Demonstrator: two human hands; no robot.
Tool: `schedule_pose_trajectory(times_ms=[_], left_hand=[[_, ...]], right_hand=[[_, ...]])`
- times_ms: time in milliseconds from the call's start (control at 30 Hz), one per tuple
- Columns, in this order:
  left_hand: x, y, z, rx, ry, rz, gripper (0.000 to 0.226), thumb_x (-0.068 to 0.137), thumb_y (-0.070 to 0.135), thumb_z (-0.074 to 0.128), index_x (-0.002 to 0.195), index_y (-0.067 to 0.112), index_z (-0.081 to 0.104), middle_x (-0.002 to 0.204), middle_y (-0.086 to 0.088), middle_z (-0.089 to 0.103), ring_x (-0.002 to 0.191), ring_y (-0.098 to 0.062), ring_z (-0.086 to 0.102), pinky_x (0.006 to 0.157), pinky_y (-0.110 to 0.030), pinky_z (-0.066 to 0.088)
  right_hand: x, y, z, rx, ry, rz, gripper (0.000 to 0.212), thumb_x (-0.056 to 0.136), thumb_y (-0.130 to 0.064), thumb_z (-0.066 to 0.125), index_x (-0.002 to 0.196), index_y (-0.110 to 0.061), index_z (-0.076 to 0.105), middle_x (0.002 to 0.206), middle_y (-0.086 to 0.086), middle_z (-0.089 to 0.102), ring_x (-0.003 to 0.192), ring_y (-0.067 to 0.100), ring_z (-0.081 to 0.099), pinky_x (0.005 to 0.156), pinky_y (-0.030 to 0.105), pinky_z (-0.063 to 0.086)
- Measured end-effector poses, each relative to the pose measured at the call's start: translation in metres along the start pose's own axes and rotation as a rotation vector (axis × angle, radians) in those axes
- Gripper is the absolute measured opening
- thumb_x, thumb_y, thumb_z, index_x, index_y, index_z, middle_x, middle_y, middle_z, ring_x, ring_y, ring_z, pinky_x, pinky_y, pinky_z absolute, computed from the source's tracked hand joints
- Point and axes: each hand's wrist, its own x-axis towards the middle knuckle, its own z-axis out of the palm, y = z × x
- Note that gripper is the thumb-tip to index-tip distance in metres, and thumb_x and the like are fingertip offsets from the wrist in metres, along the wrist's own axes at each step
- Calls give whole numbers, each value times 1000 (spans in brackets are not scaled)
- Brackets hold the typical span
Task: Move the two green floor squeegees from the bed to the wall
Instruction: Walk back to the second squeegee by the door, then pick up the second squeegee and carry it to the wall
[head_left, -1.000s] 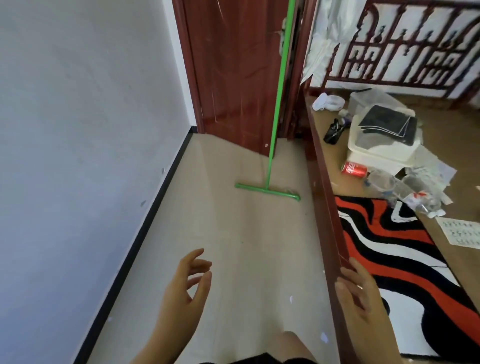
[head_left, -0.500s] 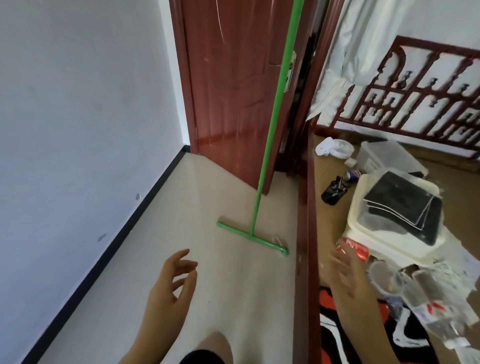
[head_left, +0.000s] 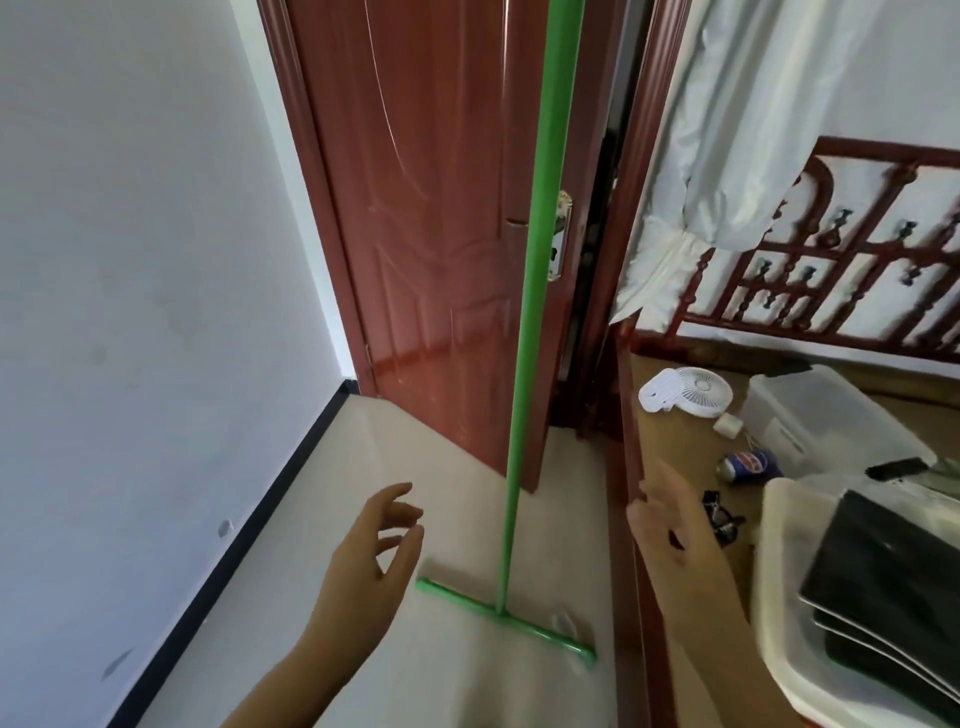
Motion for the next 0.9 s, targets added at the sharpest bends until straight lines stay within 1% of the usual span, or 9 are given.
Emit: schedule_pose_trajectory(times_ms=[133, 267, 333, 467, 567, 667, 733, 833, 900], left_hand=[[84, 31, 26, 83, -84, 89, 35, 88, 22, 51, 119, 35, 40, 110, 2, 60, 101, -12, 58, 94, -29, 48], [160, 53, 68, 143, -115, 92, 50, 87, 29, 52, 133, 20, 34, 130, -4, 53, 117, -15, 51, 101, -37, 46], [187, 59, 87, 132, -135, 51, 50, 87, 29, 54, 132, 19, 35, 134, -5, 51, 120, -17, 50, 102, -40, 45], [218, 68, 109, 105, -111, 0, 18, 89, 27, 49, 104, 18, 46, 104, -8, 64, 93, -22, 64, 86, -38, 56], [230, 64, 112, 95, -68, 17, 7, 91, 26, 46, 96, 21, 45, 95, -10, 66, 85, -22, 66, 78, -29, 57], [241, 56, 105, 95, 9, 16, 15, 91, 23, 46, 105, 18, 47, 98, -10, 65, 88, -19, 63, 68, -13, 51], [250, 51, 94, 88, 81, -17, 20, 90, 21, 47, 110, 16, 46, 98, -11, 64, 88, -22, 62, 70, -18, 51], [266, 37, 70, 77, 199, -78, 19, 89, 19, 49, 107, 15, 46, 91, -11, 63, 84, -26, 60, 77, -41, 51], [279, 27, 50, 91, 259, -103, 10, 89, 19, 50, 98, 17, 46, 83, -1, 59, 79, -19, 58, 73, -36, 50]], right_hand=[[87, -49, 15, -38, -18, -135, 48, 88, -31, 51, 132, -37, 34, 126, -6, 49, 109, 3, 51, 90, 22, 43], [171, -95, 29, -115, -233, -259, 51, 89, -28, 51, 137, -30, 32, 128, -6, 49, 114, 7, 49, 79, 9, 44], [202, -114, 37, -183, -375, -334, 45, 90, -25, 50, 133, -27, 38, 122, -6, 56, 113, 9, 53, 85, 7, 43], [246, -121, 37, -257, -585, -353, 36, 87, -25, 54, 122, -21, 49, 114, 5, 66, 107, 17, 61, 99, 38, 47], [263, -121, 39, -236, -653, -402, 29, 86, -25, 56, 113, -15, 53, 108, 9, 68, 101, 18, 64, 94, 39, 51], [279, -125, 56, -209, -704, -424, 18, 85, -24, 58, 102, -19, 54, 102, 8, 68, 97, 18, 65, 89, 39, 54], [292, -130, 75, -191, -734, -461, 13, 85, -24, 59, 97, -19, 55, 94, 9, 68, 90, 18, 66, 83, 39, 55], [310, -143, 111, -192, -784, -491, 19, 84, -25, 58, 98, -12, 57, 91, 12, 68, 84, 21, 64, 79, 38, 54], [323, -151, 141, -208, -833, -487, 25, 83, -30, 57, 102, -13, 56, 96, 14, 69, 88, 25, 66, 83, 45, 53]])
